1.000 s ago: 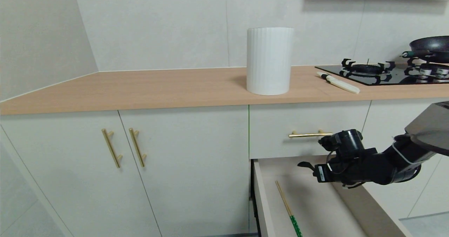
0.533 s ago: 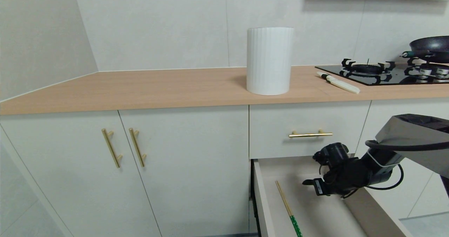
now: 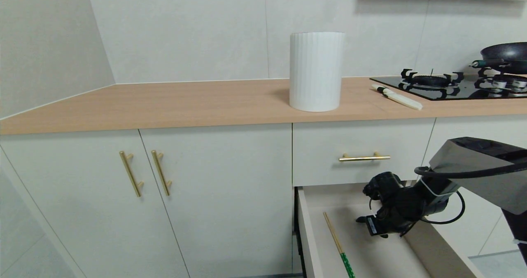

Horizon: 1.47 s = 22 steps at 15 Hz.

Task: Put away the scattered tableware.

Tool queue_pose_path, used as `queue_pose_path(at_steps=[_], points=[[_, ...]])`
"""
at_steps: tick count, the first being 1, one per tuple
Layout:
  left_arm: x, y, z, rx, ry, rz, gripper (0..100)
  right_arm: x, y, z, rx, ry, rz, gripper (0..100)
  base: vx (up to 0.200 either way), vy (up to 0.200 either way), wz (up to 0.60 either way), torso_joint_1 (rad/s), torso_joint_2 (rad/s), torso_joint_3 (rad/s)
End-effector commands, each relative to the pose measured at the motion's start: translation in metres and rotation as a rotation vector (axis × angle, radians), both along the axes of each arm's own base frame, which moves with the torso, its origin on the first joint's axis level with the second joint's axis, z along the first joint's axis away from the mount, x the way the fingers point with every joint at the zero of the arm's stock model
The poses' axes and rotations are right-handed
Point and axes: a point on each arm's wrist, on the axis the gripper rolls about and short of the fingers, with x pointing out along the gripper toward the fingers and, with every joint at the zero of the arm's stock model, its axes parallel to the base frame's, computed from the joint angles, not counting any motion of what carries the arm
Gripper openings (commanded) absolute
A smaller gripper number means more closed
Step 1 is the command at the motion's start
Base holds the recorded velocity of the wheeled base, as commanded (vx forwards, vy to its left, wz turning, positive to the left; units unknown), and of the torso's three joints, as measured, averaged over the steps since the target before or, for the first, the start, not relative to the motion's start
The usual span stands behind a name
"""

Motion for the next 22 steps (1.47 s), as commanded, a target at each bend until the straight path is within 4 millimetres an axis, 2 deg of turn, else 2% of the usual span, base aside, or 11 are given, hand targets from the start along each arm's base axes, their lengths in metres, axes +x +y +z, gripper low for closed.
queue_pose_path(at_steps=[1,12,13,22], points=[[0.0000,0.0000,0.0000,0.000,0.000,0.000,100,0.0014,0.0005,0.0000,0.001,-0.002,0.000,0,0.000,0.000,0.00,0.000,0.00,0.000],[0.0000,0.0000,0.0000,0.000,0.000,-0.001,100,-0.0008,0.0001,0.0000,-0.015,0.017,0.025,0,0.000,0.000,0.00,0.000,0.00,0.000],[0.0000,0.0000,0.0000,0.000,0.000,0.000,100,-0.0008,0.0001,0.0000,-0.018,0.017,0.032,100,0.000,0.000,0.00,0.000,0.00,0.000],[0.0000,0.0000,0.0000,0.000,0.000,-0.001,100,-0.0023,-0.0003,0.0001,-0.018,0.020,0.026,100,0.000,0.000,0.00,0.000,0.00,0.000]])
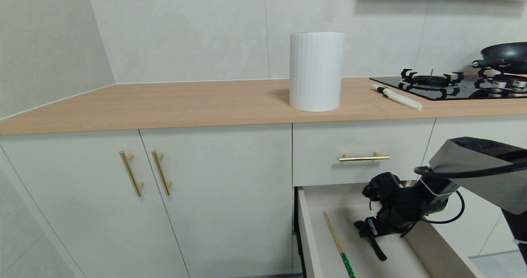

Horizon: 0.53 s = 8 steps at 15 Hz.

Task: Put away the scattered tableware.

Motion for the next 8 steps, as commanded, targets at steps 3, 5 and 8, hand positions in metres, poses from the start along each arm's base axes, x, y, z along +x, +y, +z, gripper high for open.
queue_pose_path(at_steps=[3,5,8], points=[[0.000,0.000,0.000,0.000,0.000,-0.001,100,-0.006,-0.003,0.027,-0.024,-0.061,-0.062,100,0.000,0.000,0.00,0.000,0.00,0.000],[0.000,0.000,0.000,0.000,0.000,0.000,100,-0.019,-0.005,0.067,0.024,-0.132,-0.117,100,0.000,0.000,0.00,0.000,0.00,0.000],[0.000,0.000,0.000,0.000,0.000,0.000,100,-0.062,-0.014,0.142,0.088,-0.282,-0.109,100,0.000,0.000,0.00,0.000,0.00,0.000]])
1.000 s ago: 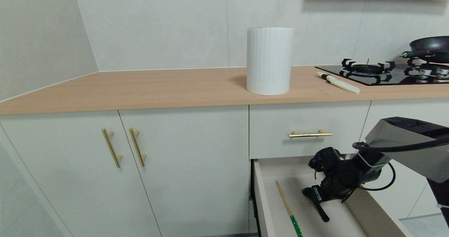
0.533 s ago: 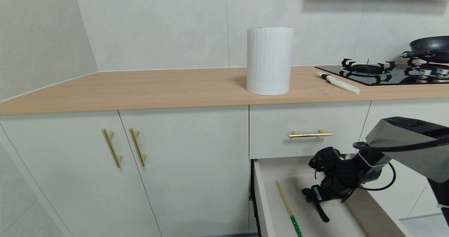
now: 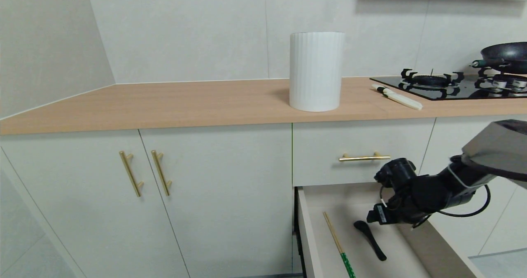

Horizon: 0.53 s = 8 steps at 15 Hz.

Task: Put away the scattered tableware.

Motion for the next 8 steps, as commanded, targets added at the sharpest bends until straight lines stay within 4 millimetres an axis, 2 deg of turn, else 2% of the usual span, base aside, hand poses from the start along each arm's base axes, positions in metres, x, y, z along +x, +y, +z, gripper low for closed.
queue_pose_path(at_steps=[1,2,3,6,8], points=[[0.000,0.000,0.000,0.000,0.000,-0.001,100,-0.048,-0.010,0.086,0.071,-0.182,0.008,100,0.000,0.000,0.00,0.000,0.00,0.000],[0.000,0.000,0.000,0.000,0.000,-0.001,100,-0.062,-0.012,0.097,0.082,-0.195,0.017,100,0.000,0.000,0.00,0.000,0.00,0.000],[0.000,0.000,0.000,0.018,0.001,-0.001,100,-0.086,-0.008,0.111,0.087,-0.187,0.054,100,0.000,0.000,0.00,0.000,0.00,0.000],[0.000,0.000,0.000,-0.009,0.002,-0.001,100,-0.114,0.004,0.128,0.083,-0.154,0.127,100,0.000,0.000,0.00,0.000,0.00,0.000],[0.000,0.000,0.000,-0.008,0.000,0.001,100,-0.125,0.006,0.133,0.081,-0.145,0.151,100,0.000,0.000,0.00,0.000,0.00,0.000]])
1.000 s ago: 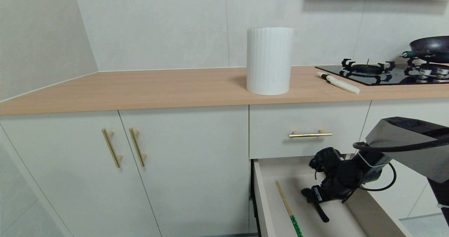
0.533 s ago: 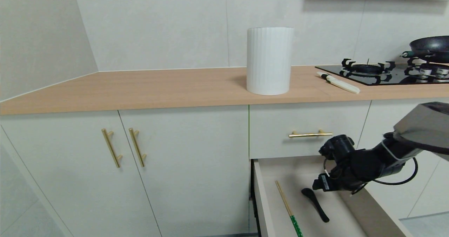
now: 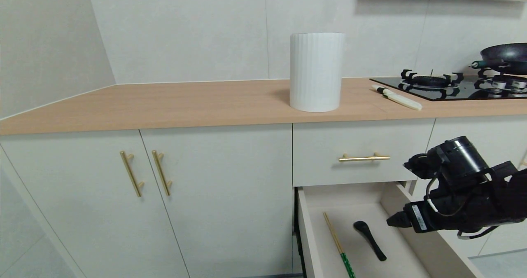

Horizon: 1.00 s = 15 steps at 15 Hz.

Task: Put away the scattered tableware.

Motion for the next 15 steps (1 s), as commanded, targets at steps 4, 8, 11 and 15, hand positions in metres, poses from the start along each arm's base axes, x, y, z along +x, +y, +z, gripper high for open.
queue_pose_path(at_steps=[4,8,11,15], points=[[0.000,0.000,0.000,-0.001,0.001,0.001,100,-0.028,0.001,0.024,0.002,-0.035,0.057,100,-0.200,0.000,0.00,0.002,0.00,0.002],[0.000,0.000,0.000,-0.001,0.000,0.000,100,-0.040,0.006,0.018,-0.051,0.041,0.135,100,-0.200,0.000,0.00,-0.001,0.00,0.004],[0.000,0.000,0.000,-0.001,0.000,0.001,100,-0.047,0.016,0.007,-0.073,0.089,0.195,100,-0.067,0.000,0.00,-0.001,0.00,-0.001],[0.000,0.000,0.000,0.001,0.000,0.001,100,-0.055,0.034,-0.017,-0.124,0.187,0.283,100,0.000,0.000,0.00,0.000,0.00,0.000]])
